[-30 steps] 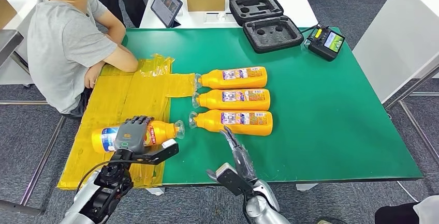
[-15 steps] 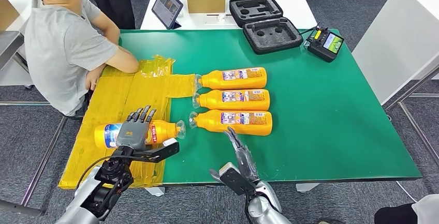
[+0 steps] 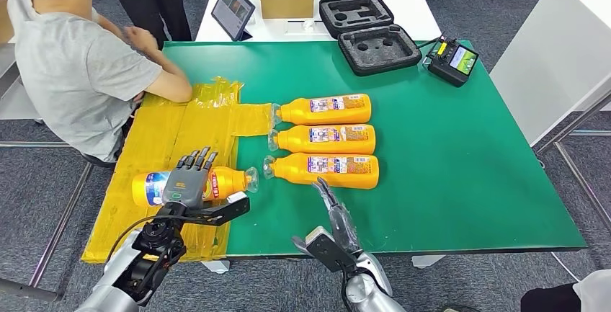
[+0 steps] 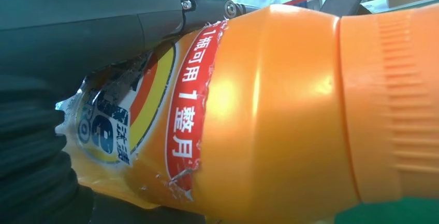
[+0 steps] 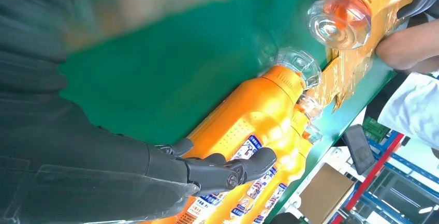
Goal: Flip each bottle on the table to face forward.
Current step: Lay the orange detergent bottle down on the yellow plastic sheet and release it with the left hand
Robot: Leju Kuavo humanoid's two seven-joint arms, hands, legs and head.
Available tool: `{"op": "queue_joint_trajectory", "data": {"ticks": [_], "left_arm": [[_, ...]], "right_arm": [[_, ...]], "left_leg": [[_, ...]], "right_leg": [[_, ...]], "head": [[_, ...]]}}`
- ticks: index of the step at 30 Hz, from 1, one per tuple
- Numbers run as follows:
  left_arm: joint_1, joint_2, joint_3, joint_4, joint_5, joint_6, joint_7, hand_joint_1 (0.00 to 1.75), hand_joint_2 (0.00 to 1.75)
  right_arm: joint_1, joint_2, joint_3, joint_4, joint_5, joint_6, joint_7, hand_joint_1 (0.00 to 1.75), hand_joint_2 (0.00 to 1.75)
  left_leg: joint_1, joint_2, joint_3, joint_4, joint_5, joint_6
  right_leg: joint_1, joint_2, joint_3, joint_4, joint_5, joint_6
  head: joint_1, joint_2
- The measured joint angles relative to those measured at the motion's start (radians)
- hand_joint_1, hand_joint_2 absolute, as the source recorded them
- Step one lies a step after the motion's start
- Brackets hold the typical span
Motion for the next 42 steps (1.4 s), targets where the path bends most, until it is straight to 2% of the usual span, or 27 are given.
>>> {"op": "queue_joint_trajectory", "data": {"ticks": [4,28,33,37,42], "left_arm": [[0.004,0.002,0.000,0.000,-0.001,0.009,-0.001,0.00,0.00],[0.010,0.009,0.010,0.012,-0.003,0.005,-0.008,0.00,0.00],[0.011,0.009,0.006,0.019,-0.003,0.040,-0.020,0.00,0.00],[0.045,0.009,-0.009,-0.023,-0.007,0.098,-0.032,0.00,0.00],[0.134,0.010,-0.039,-0.178,-0.016,0.122,-0.034,0.00,0.00]], "right_arm": [[0.000,0.000,-0.001,0.003,-0.004,0.000,0.000,0.00,1.75],[-0.005,-0.013,-0.003,0.012,-0.031,-0.005,0.000,0.00,1.75],[-0.006,-0.015,-0.003,0.014,-0.038,-0.014,0.000,0.00,1.75],[-0.002,-0.019,-0.003,0.014,-0.047,-0.024,0.000,0.00,1.75],[0.011,-0.023,-0.003,0.013,-0.051,-0.027,-0.001,0.00,1.75]], "left_leg": [[0.000,0.000,0.000,0.000,0.000,0.000],[0.000,-0.003,0.000,0.000,0.001,0.000],[0.000,-0.003,0.000,0.000,0.001,0.000],[0.000,-0.002,-0.001,0.000,0.001,0.000],[0.000,-0.002,-0.006,0.000,0.000,0.000]], "right_leg": [[0.000,0.000,0.000,0.000,0.000,0.000],[-0.001,-0.003,0.000,0.000,0.000,0.000],[-0.001,-0.003,0.000,0.000,0.000,0.000],[-0.001,-0.003,-0.001,0.000,0.000,0.000],[-0.001,-0.003,-0.005,0.000,0.000,0.000]], "head": [[0.000,0.000],[0.000,0.000],[0.000,0.000],[0.000,0.000],[0.000,0.000]]}}
